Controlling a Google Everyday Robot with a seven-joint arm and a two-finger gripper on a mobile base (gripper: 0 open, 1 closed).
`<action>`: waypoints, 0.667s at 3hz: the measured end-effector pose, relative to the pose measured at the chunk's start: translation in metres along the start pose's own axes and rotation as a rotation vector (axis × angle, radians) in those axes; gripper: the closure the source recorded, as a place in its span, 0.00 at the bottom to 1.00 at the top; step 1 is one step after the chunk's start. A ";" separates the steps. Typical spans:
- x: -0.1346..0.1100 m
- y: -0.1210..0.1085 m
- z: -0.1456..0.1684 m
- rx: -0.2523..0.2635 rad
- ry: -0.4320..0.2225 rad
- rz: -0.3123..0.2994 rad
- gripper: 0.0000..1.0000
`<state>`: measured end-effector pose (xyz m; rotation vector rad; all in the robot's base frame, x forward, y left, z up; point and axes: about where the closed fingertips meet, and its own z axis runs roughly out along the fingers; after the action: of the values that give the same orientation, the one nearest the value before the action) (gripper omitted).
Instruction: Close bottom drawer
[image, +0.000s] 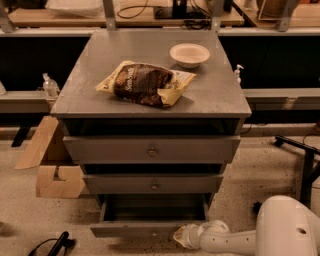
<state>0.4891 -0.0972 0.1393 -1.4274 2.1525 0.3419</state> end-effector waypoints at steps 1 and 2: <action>0.000 0.001 0.000 0.000 0.000 0.000 1.00; -0.019 -0.019 0.018 0.020 -0.019 -0.024 1.00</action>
Offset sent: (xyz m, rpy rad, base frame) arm 0.1624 -0.0062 -0.0195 0.0365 -0.1011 0.0508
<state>0.5170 -0.0811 0.1366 -1.4324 2.1162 0.3221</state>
